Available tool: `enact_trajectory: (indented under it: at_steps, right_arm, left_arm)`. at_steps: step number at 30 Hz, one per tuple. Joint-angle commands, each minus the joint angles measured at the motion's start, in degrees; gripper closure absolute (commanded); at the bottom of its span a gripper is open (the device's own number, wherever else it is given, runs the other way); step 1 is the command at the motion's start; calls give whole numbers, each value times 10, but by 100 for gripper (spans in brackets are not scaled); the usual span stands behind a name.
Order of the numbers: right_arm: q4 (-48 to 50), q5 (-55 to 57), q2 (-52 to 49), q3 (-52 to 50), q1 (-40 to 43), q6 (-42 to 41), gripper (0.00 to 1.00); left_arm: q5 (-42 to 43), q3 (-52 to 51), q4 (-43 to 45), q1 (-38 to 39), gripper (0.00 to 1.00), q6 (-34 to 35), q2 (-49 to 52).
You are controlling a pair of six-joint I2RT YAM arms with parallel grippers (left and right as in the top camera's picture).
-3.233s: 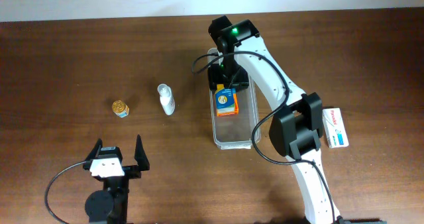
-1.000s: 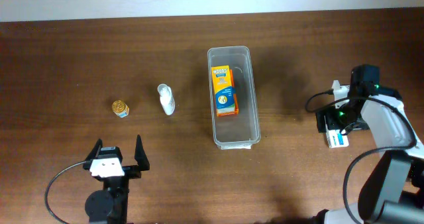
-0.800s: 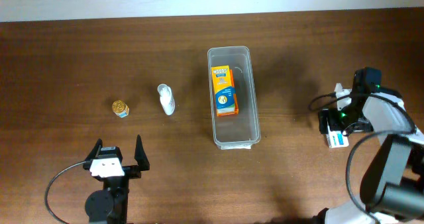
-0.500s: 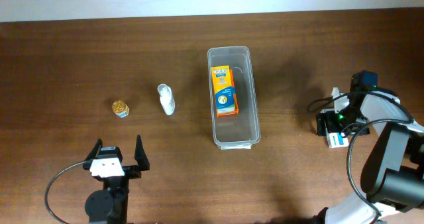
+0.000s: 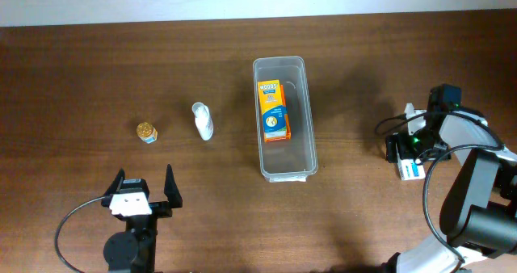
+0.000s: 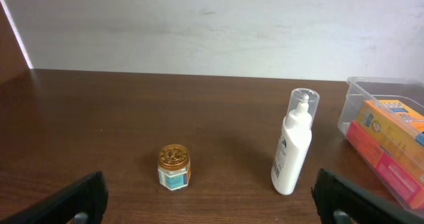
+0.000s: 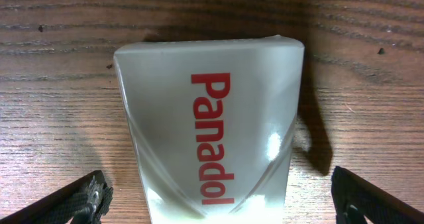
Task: Pack container
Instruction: 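Lower the right gripper around the Panadol box and close on it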
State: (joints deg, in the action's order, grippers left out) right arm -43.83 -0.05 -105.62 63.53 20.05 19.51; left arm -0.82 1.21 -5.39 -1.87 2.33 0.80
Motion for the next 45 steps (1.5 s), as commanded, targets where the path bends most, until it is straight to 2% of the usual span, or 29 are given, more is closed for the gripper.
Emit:
enact_trajectory:
  at_steps: [1, 27, 29, 33, 45]
  right_arm:
    - [1, -8, -6, -4, 3, 0, 0]
    - [-2, -23, -37, -4, 3, 0, 0]
    - [-2, -22, -37, -4, 3, 0, 6]
    - [-2, -18, -37, -3, 3, 0, 28]
    - [-12, -19, -37, 26, 3, -36, 47]
  left_arm:
    - [5, -4, 1, -3, 0, -9, -3]
    - [5, -4, 1, -3, 1, -9, -3]
    - [5, -4, 1, -3, 1, -9, -3]
    - [5, -4, 1, -3, 1, -9, -3]
    - [5, -4, 1, -3, 1, -9, -3]
